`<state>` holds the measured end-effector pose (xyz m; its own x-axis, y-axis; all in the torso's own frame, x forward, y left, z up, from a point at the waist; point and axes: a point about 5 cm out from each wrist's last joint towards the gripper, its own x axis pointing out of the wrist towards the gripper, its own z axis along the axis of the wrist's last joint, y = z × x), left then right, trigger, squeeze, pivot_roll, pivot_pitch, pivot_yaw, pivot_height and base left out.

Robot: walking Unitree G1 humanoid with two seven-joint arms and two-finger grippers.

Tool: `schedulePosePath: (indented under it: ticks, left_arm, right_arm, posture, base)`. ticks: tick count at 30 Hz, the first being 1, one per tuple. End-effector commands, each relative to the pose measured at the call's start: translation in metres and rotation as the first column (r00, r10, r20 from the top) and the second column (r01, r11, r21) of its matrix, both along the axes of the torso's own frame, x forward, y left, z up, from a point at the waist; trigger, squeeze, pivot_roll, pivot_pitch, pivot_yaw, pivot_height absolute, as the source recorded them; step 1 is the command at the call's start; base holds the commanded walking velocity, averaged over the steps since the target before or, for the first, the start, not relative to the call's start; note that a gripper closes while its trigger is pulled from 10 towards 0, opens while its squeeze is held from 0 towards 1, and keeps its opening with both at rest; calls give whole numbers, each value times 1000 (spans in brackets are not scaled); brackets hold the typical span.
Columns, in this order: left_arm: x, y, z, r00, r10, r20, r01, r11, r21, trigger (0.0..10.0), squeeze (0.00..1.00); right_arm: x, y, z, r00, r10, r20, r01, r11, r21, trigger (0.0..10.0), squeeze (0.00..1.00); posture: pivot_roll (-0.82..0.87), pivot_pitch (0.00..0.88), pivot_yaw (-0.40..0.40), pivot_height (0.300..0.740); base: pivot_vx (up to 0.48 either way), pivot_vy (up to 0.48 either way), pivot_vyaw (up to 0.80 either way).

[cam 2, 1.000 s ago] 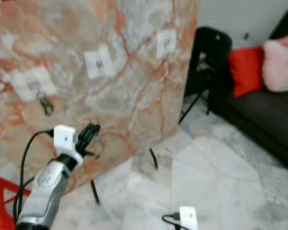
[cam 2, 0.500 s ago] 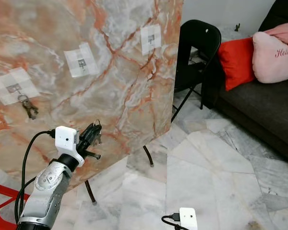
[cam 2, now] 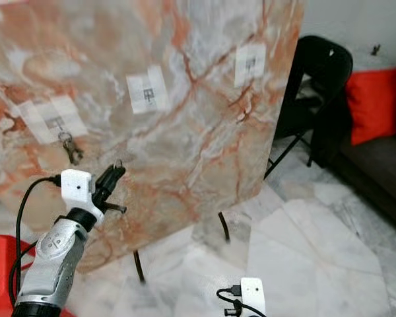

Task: Hang keys on a hook

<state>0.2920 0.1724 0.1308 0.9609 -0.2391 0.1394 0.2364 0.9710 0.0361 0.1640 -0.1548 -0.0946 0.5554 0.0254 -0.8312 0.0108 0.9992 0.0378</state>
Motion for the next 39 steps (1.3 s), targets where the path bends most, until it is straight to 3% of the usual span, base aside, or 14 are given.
schedulePosePath:
  ticks: [1,23,34,39]
  left_arm:
    - [2,-8,4,999,-29,17,29,1000,-10,10000,0]
    - [3,-8,7,999,-46,23,46,999,-12,10000,0]
    - [3,-13,12,996,-84,31,85,996,-38,10000,0]
    - [5,-13,18,995,-88,41,91,991,-94,10000,0]
  right_arm:
    - [-5,-6,-2,1000,-12,-18,12,1000,-14,10000,0]
    - [-4,-6,-2,1000,-21,-14,20,1000,-23,10000,0]
    - [-4,-6,-1,1000,-22,-13,21,999,-23,10000,0]
    - [-4,-5,-1,1000,-21,-12,21,1000,-23,10000,0]
  posture:
    - [41,0,-5,740]
    - [42,0,-2,740]
    - [39,0,-1,740]
    - [40,0,1,740]
  base:
    - [281,0,0]
    - [282,0,0]
    - [0,0,0]
    - [0,0,0]
